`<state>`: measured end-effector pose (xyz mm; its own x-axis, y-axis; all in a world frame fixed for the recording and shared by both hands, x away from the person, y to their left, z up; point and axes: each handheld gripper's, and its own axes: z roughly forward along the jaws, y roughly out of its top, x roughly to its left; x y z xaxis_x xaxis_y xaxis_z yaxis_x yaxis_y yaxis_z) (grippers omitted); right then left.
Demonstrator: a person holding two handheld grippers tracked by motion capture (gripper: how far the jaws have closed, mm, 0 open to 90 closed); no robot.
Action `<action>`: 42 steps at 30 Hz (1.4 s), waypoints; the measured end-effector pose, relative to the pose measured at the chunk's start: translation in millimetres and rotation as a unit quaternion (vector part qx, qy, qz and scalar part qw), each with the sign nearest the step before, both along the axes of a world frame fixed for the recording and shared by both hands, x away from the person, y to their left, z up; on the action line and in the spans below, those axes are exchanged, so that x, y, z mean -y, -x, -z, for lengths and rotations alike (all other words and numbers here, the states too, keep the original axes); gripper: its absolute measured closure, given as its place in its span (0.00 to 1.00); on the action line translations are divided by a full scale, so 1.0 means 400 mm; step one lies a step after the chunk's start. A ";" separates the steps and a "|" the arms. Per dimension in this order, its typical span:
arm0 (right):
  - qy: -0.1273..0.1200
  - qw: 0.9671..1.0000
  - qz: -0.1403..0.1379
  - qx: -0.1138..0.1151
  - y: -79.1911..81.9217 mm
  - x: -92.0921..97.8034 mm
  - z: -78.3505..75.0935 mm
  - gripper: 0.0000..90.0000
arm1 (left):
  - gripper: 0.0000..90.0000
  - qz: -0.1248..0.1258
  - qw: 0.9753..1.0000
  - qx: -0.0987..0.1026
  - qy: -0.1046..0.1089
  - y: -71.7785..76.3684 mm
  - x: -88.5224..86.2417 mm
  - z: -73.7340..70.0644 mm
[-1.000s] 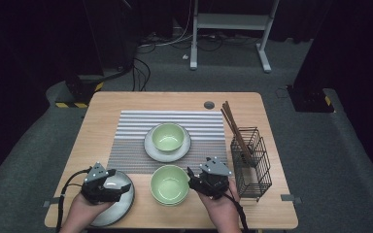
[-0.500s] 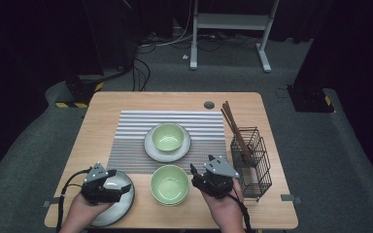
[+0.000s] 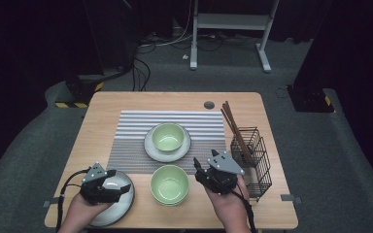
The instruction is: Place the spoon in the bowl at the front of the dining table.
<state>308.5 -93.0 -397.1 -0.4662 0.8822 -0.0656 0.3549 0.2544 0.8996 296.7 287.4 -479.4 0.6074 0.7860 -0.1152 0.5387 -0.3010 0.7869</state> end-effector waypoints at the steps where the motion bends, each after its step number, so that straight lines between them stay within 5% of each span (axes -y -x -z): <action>1: -0.002 1.000 0.001 0.003 0.001 0.001 -0.003 0.43 | 0.17 0.001 1.000 -0.001 0.000 0.000 0.000 0.000; 18: -0.016 1.000 0.024 0.001 -0.007 0.050 -0.038 0.51 | 0.17 0.002 1.000 -0.002 -0.004 0.000 0.001 0.000; 42: -0.005 0.997 0.072 0.038 -0.007 0.120 -0.046 0.51 | 0.18 0.004 1.000 -0.002 -0.013 0.002 0.006 0.003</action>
